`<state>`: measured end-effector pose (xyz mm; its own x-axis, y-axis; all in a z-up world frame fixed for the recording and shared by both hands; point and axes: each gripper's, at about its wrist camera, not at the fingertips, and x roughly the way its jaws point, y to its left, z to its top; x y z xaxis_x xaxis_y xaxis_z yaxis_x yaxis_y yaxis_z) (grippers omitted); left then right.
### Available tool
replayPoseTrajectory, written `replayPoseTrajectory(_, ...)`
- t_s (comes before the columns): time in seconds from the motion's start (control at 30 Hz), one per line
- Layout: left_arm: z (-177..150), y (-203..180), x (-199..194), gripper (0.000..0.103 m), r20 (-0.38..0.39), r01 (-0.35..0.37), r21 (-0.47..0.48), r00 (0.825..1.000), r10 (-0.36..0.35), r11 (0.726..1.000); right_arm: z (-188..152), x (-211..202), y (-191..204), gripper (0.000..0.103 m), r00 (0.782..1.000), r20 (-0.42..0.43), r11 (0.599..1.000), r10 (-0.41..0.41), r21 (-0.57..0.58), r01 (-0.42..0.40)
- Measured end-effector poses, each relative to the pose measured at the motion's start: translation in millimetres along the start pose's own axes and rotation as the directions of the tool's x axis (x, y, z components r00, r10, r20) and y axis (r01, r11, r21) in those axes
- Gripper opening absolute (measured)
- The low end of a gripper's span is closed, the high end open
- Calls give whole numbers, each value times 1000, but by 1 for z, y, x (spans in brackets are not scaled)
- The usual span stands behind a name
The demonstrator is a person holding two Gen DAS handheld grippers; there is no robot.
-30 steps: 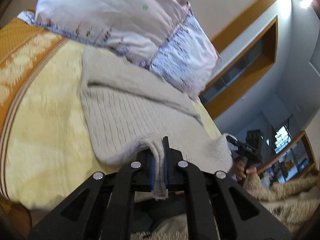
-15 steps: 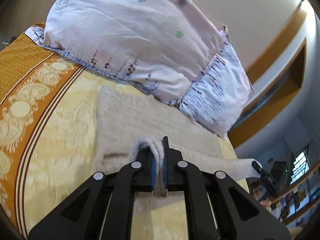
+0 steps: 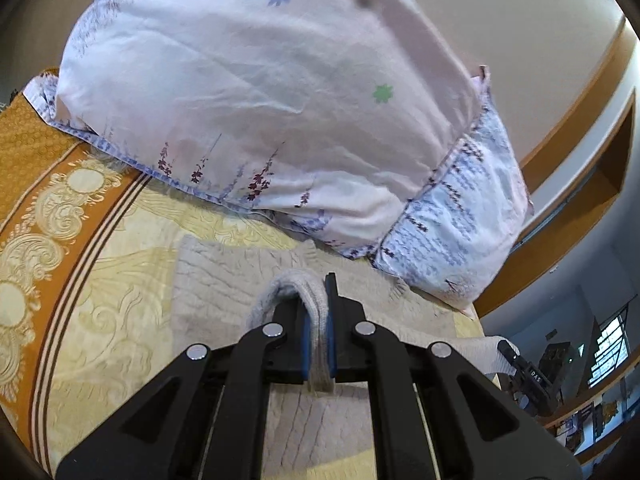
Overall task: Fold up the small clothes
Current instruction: 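Lower the folded hem onto the sweater and open both grippers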
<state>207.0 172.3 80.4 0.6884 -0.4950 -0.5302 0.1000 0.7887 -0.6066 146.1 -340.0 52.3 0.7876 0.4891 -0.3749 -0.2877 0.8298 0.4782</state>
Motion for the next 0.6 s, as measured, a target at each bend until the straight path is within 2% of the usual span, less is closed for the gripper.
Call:
replayPoseTrajectory(0.23,9,24,45,6,-47,-33,-90,998,28,995,6,39,-19,8,997,-60,995,-49,83,54)
replayPoseTrajectory(0.43,8,46,71,6,-83,-52,-181,996,37,982,9,61,-35,8,993,-92,986,-76,143,89)
replayPoseTrajectory(0.6,7,57,84,7,-104,-58,-241,994,33,969,14,86,-52,10,984,-160,965,-83,234,120)
